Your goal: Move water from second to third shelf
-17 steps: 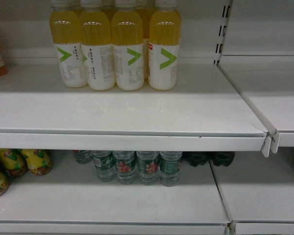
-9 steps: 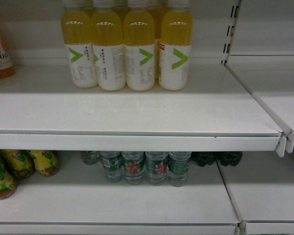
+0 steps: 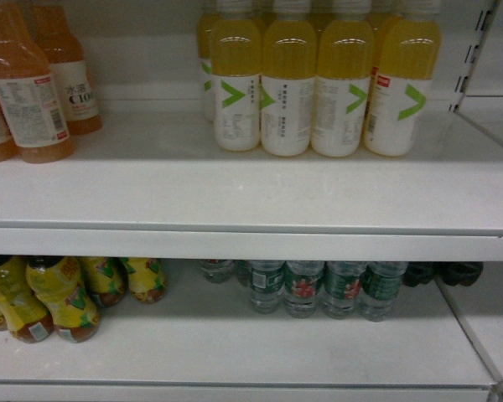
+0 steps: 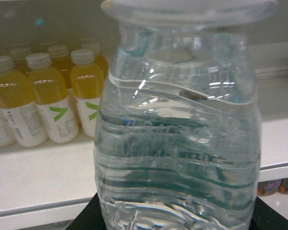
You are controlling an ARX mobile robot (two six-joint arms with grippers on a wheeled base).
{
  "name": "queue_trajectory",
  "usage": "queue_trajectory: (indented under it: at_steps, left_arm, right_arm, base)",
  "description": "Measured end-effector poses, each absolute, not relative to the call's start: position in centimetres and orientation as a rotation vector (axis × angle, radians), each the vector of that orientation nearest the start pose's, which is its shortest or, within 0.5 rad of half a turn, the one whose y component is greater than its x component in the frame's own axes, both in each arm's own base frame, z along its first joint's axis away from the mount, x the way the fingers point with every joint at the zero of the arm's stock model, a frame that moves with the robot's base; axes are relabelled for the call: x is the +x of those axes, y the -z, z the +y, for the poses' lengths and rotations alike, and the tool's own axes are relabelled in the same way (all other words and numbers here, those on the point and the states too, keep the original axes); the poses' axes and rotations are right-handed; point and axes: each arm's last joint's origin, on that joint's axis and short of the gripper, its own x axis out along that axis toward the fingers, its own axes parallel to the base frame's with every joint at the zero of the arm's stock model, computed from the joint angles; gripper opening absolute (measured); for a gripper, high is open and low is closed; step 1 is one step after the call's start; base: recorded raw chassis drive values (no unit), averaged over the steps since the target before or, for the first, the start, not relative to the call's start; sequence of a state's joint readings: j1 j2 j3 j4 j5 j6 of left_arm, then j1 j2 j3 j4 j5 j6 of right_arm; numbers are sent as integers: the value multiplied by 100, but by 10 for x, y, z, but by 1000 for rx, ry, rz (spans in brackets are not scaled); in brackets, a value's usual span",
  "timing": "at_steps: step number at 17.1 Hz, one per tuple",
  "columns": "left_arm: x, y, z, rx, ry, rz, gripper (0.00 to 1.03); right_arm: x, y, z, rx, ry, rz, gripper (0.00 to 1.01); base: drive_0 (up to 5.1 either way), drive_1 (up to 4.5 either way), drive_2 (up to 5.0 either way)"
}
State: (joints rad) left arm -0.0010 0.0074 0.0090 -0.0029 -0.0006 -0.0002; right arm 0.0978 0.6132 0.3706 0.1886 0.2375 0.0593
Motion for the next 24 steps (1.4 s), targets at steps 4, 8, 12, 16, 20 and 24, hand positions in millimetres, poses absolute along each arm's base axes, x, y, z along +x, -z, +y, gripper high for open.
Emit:
queue_trajectory:
  at_steps: [4, 8, 12, 16, 20, 24]
  left_arm:
    - [98, -166, 0, 0, 0, 1, 98]
    - [98, -166, 0, 0, 0, -1, 98]
    - [98, -166, 0, 0, 0, 2, 98]
    - [98, -166, 0, 0, 0, 2, 98]
    - [98, -166, 0, 0, 0, 2, 98]
    - [98, -166, 0, 0, 0, 2, 98]
  right_arm:
    - [152, -249, 8, 50, 137, 51, 41]
    - [152, -249, 8, 51, 134, 51, 41]
    - [152, -249, 8, 49, 137, 54, 41]
    - [152, -249, 8, 50, 138, 53, 41]
    - [152, -249, 8, 49, 138, 57, 41]
    - [152, -249, 8, 50, 138, 53, 41]
  base:
    - [0, 0, 0]
    - [0, 0, 0]
    - [0, 0, 0]
    - [0, 0, 0]
    - [0, 0, 0]
    - [0, 0, 0]
